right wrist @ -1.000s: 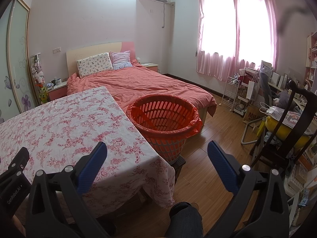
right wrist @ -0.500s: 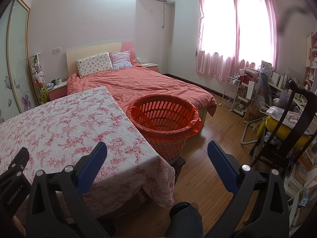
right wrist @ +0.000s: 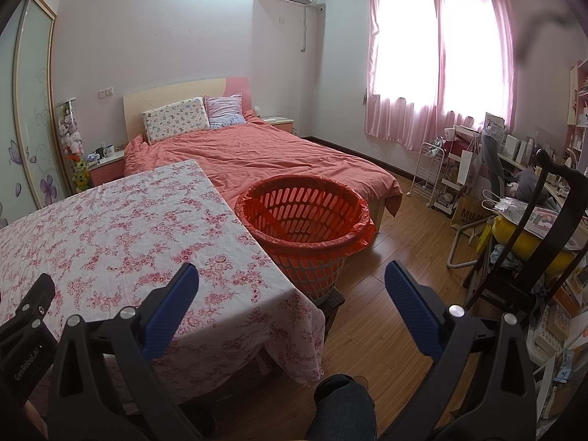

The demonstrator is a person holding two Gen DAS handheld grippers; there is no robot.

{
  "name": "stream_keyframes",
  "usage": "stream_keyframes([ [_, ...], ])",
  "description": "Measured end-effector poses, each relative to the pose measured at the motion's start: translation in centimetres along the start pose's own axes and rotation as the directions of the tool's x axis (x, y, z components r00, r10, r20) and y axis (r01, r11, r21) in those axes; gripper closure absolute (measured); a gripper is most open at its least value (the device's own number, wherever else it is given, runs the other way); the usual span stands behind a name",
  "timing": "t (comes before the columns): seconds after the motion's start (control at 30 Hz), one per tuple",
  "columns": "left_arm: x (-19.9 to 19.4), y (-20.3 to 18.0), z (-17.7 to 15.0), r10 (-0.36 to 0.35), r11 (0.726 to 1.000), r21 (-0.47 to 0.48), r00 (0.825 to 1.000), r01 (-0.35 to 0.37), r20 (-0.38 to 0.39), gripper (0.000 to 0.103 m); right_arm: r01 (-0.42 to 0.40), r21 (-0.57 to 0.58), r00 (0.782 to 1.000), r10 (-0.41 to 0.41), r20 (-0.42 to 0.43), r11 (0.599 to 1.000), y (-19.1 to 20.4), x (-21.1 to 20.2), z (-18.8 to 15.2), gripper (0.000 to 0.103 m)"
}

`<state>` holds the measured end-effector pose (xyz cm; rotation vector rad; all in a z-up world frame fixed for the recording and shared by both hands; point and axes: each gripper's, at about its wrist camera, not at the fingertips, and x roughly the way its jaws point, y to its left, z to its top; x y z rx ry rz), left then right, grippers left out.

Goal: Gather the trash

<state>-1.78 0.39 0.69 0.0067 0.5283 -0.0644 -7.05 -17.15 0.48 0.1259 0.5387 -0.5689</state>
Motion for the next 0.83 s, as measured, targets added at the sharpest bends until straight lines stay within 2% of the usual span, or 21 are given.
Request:
stream_keyframes([
  [0.83,0.08,0.26,-0.22,0.005,1.0,0.006,1.0,-0.005,-0.003,0.002,-0.001,0.0,1.0,0.001,-0.001,1.0,0.01,0.01,0.01,0.004],
])
